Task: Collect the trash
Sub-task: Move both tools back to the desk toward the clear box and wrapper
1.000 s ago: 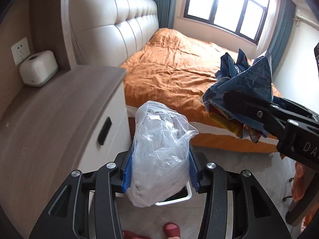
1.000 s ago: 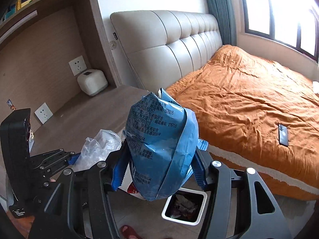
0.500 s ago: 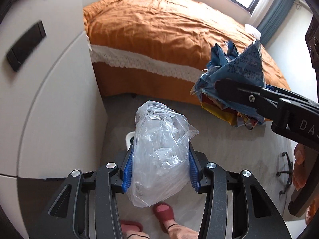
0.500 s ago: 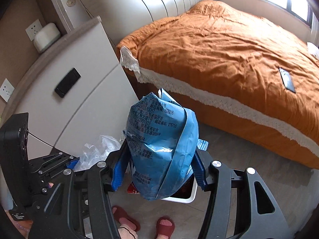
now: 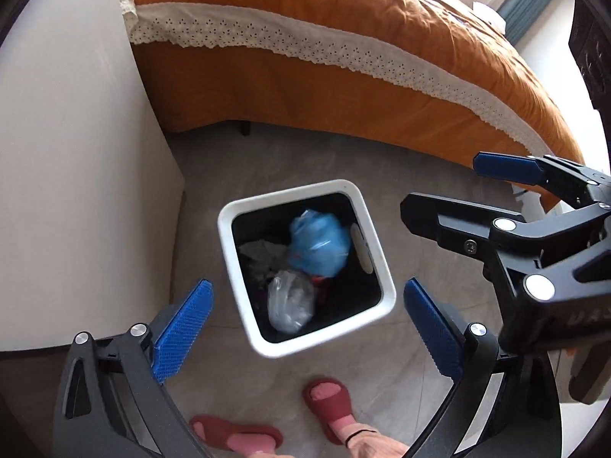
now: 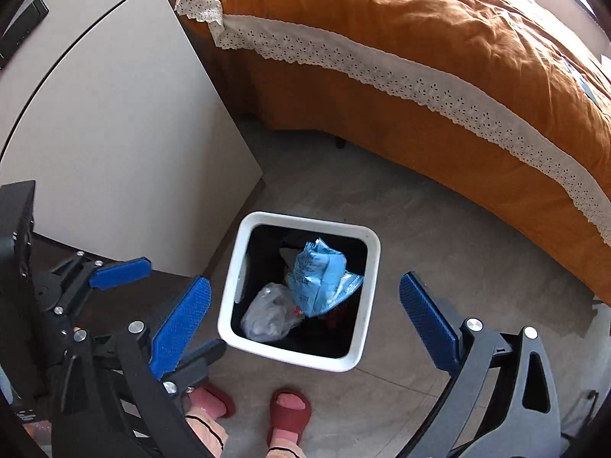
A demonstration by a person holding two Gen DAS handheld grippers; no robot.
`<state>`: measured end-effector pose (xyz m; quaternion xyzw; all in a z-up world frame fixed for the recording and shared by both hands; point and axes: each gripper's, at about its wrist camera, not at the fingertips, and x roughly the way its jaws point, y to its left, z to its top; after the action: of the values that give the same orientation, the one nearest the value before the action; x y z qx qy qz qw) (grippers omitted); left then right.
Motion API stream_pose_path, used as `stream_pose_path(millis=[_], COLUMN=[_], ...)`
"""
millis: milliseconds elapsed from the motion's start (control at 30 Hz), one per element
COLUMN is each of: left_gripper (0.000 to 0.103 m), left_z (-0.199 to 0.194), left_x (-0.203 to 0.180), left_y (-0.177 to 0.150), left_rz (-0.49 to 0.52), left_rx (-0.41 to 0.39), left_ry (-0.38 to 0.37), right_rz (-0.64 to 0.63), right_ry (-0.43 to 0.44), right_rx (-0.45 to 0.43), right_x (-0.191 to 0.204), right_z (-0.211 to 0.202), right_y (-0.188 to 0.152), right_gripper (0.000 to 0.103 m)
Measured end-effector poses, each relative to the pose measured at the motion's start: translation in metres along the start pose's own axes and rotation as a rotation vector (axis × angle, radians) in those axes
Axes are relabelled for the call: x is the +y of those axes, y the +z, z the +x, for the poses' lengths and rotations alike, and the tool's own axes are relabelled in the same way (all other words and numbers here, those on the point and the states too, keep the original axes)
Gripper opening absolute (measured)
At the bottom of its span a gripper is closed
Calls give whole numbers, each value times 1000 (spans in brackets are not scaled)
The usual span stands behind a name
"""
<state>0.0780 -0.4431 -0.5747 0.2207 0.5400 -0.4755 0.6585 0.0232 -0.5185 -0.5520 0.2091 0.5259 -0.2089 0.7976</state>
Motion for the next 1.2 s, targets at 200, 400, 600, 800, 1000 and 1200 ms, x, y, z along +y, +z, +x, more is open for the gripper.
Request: stream_pose_path(millis=[200,400,600,800,1000,1200], left_gripper=[98,98,98,98,98,98], left_z=[-57,-146,-229,-301,-380,-452], left_x=[0,-13,-27,-30,-32,-24], left_y=[6,20,27,27,23,6], left_rz=[-15,-22,-33,-86,-124,-211], left_rx=[-35,-128,-229,-316,-428,-557], left_ry=[33,67,104,142,216,369], right_rz=[10,-15,-40,-78,-139,-273], right_ry=[13,20,49,107,196,324], right_rx=[-59,-216,-346,-418,-515,-614], right_x=[6,28,45,63,92,136], right_z=[-59,-157,-236,-285,-343,-390], right_y=[12,32,49,65,77,94], right_gripper=[99,99,99,99,99,99])
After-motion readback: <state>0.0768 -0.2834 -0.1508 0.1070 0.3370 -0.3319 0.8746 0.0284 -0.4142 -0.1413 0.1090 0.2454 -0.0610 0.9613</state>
